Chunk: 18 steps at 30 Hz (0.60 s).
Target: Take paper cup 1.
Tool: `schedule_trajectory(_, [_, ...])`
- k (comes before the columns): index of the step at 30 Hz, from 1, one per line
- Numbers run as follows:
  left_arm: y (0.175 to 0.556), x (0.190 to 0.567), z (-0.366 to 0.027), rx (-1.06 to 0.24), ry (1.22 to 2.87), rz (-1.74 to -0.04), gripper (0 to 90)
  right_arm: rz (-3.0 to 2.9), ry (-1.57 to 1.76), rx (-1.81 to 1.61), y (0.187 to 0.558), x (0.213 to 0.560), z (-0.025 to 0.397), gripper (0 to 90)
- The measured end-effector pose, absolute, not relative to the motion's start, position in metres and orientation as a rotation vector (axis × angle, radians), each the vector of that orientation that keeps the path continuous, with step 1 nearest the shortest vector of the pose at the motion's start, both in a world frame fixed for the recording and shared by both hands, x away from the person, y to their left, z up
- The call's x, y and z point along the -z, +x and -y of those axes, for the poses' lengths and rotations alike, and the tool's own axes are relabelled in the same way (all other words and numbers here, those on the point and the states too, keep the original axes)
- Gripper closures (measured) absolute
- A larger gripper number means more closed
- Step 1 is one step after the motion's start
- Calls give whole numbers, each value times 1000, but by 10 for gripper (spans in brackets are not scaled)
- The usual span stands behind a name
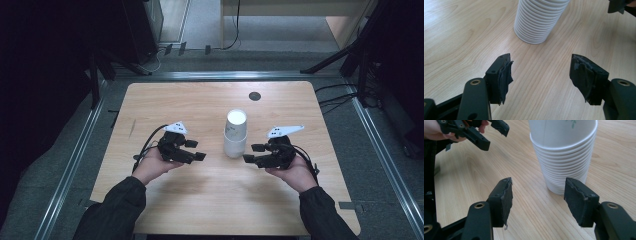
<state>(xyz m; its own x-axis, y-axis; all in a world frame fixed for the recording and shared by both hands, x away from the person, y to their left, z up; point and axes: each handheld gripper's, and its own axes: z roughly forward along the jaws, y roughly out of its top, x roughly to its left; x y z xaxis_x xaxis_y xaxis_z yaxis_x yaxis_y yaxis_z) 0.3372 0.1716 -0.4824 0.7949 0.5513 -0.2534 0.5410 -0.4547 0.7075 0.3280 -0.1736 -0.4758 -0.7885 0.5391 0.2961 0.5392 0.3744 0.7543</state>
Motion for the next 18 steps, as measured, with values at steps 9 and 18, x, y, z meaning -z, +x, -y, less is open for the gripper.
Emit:
schedule_trajectory(9, [337, 479, -171, -44, 2165, -805, 335, 2605, -1044, 1480, 331, 477, 180, 438])
schedule_trajectory(18, [344, 485, -170, -38, 2200, -806, 336, 2579, -1019, 1442, 336, 479, 181, 387])
